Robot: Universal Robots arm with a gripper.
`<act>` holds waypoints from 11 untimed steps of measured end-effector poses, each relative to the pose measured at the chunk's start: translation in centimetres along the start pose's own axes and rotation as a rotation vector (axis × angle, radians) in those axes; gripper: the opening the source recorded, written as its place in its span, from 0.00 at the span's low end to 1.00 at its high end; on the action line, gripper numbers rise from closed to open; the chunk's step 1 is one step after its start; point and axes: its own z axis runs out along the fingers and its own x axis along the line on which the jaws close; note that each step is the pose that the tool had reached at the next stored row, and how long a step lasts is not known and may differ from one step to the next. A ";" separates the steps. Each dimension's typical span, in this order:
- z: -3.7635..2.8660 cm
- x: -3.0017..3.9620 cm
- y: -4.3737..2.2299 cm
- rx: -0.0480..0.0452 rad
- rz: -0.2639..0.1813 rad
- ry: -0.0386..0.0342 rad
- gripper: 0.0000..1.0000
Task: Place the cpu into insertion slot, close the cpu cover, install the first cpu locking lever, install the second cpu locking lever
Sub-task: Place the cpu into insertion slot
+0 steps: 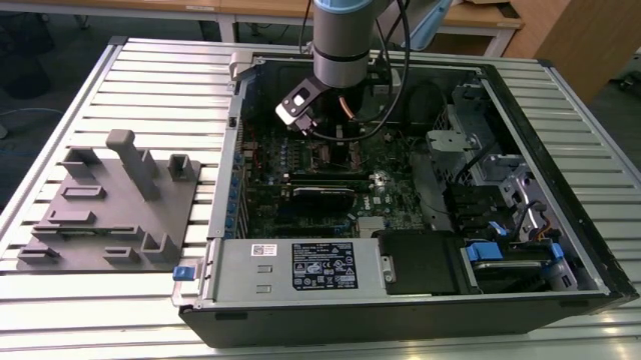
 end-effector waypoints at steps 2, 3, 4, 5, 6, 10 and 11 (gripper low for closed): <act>0.07 -0.01 -0.01 0.0004 0.000 -0.0006 0.62; 0.07 -0.01 -0.01 0.0004 0.000 -0.0006 0.62; 0.07 -0.01 -0.01 0.0005 0.000 -0.0007 0.62; 0.07 -0.01 -0.01 0.0004 0.000 -0.0007 0.62; 0.07 -0.01 -0.01 0.0004 0.000 -0.0010 0.62; 0.08 -0.18 -0.01 0.0003 0.002 -0.0018 0.62; 0.08 -0.21 -0.01 0.0003 0.002 -0.0022 0.62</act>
